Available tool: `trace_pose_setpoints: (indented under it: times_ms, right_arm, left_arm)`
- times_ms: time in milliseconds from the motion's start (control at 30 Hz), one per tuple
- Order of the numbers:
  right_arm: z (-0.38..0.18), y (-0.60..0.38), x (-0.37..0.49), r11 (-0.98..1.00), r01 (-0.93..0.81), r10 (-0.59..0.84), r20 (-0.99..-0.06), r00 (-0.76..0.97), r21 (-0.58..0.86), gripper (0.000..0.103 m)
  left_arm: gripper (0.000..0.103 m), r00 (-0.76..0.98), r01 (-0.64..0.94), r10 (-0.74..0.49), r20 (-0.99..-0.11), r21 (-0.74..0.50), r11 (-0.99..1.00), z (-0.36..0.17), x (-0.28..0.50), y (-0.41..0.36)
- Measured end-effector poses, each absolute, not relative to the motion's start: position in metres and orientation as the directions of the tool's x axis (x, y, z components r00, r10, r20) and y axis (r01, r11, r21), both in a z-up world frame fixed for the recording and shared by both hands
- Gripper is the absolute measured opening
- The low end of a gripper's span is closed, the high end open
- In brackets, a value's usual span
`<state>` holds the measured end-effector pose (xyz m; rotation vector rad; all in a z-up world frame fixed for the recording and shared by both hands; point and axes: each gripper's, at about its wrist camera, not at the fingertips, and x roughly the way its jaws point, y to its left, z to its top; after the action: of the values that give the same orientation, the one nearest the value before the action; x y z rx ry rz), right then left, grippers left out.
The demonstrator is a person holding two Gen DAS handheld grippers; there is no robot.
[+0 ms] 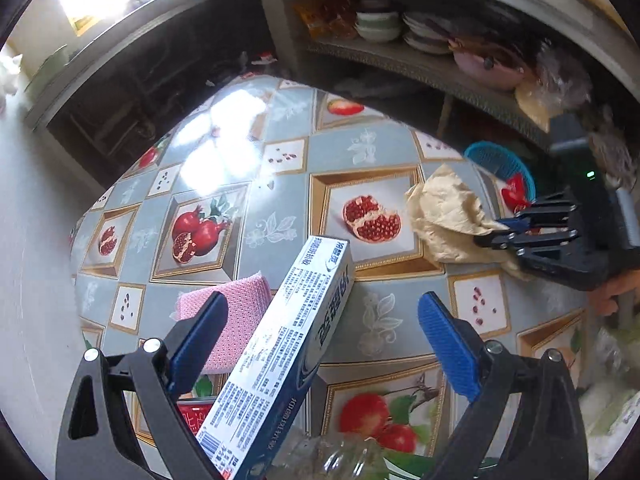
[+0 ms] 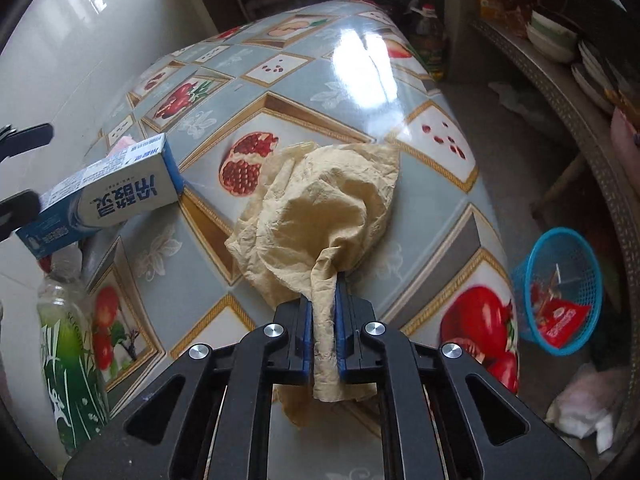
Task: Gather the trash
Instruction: 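Close the right tool on the tan paper napkins and lift them, then close the left tool on the blue-and-white toothpaste box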
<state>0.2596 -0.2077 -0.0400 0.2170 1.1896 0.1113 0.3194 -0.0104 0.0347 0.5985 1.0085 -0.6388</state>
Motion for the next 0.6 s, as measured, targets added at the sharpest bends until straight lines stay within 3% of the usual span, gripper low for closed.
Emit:
trace_pose_setpoints:
  times_ms: [233,600]
  right_arm:
    - [-0.039,-0.214,0.233,0.959,0.059,0.237,-0.897,0.374,0.277,0.008]
    - [-0.038,-0.217,0.231,0.951,0.067,0.254,-0.889,0.381,0.301,0.008]
  left_arm:
    - [0.091,0.371,0.782,-0.019,-0.928,0.302,0.545,0.000,0.324,-0.030]
    - [0.070,0.390,0.801,0.119,-0.913,0.401,0.446,-0.022,0.318,-0.039]
